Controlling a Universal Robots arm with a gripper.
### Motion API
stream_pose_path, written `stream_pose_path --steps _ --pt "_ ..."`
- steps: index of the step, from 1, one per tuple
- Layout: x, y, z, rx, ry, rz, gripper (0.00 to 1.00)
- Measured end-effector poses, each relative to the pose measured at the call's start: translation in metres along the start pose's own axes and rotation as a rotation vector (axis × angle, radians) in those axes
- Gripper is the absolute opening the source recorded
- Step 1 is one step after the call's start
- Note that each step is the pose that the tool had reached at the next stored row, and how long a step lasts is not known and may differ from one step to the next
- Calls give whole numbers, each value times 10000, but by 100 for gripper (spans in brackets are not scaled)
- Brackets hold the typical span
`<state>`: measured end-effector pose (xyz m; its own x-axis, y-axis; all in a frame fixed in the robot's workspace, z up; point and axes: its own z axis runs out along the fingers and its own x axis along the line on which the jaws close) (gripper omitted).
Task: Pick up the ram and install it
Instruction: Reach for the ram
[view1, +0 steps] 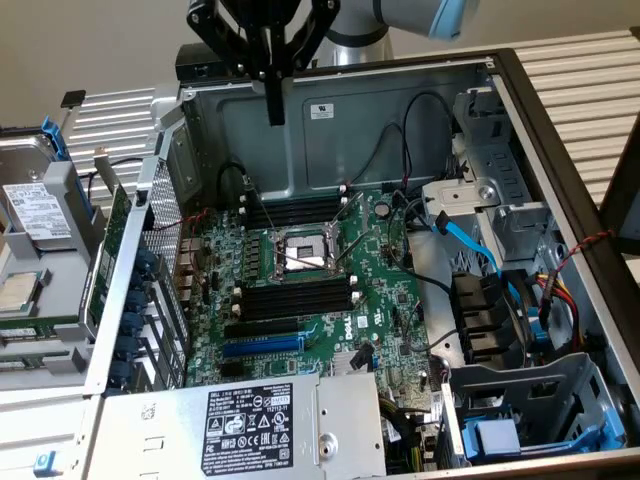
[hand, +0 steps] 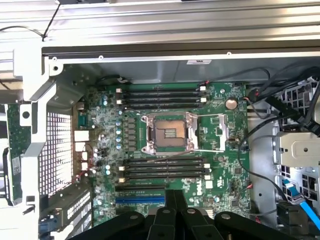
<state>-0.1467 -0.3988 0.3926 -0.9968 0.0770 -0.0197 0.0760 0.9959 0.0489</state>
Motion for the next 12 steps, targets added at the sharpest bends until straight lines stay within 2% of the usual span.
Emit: stream_pose_path --steps 12 --pt "543 -46 -13 0 -15 -1 11"
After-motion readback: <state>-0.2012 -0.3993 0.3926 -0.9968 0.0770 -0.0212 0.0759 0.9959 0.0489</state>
